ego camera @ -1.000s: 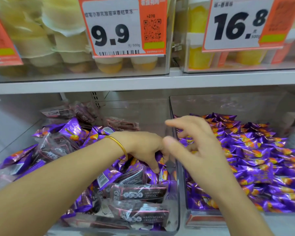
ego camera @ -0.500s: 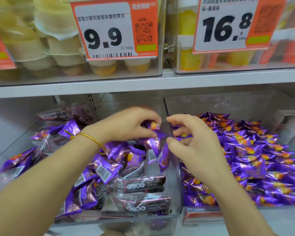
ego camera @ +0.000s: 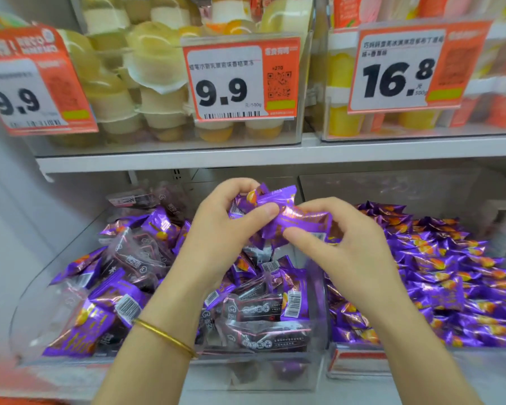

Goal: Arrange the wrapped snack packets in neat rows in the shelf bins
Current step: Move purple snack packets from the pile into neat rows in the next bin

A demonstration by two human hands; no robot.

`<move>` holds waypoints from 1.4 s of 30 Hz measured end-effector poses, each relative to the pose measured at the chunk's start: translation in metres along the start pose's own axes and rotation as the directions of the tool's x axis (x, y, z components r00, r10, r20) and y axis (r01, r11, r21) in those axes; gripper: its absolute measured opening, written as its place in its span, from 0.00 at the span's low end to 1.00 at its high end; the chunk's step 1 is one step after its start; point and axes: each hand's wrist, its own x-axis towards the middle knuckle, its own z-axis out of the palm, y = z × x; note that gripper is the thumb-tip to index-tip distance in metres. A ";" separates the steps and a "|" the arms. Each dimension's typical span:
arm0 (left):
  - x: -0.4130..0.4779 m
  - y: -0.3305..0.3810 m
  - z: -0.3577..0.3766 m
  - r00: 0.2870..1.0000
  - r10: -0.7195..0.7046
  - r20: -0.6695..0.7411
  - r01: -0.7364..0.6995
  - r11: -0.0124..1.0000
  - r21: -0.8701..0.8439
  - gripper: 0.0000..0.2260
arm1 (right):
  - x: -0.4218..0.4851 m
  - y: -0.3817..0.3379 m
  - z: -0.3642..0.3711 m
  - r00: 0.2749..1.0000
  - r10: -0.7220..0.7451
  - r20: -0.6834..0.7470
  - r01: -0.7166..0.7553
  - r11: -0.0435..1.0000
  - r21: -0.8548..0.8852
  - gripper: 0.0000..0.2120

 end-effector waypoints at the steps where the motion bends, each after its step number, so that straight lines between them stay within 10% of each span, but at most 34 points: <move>1: -0.002 0.003 0.002 0.997 -0.077 0.002 0.077 0.991 -0.106 0.05 | 0.001 -0.001 0.001 0.999 0.000 -0.038 0.002 0.998 0.058 0.09; 10: -0.009 -0.010 0.004 0.956 -0.284 -0.066 0.249 0.912 -0.326 0.04 | 0.001 0.001 0.005 0.964 0.015 -0.266 0.067 0.952 0.297 0.10; 22: -0.013 -0.009 0.016 0.953 -0.281 -0.116 0.194 0.857 -0.477 0.10 | -0.003 0.001 0.025 0.989 -0.149 -0.007 0.149 0.987 0.065 0.13; 33: -0.016 -0.004 0.015 0.971 -0.236 0.029 0.210 0.795 -0.569 0.11 | 0.001 0.001 0.011 0.999 0.032 0.008 -0.032 0.939 0.343 0.23; 42: -0.015 -0.006 0.025 0.989 -0.108 -0.102 0.073 0.952 -0.297 0.09 | 0.004 0.000 -0.010 0.981 0.116 0.155 -0.185 0.800 0.571 0.19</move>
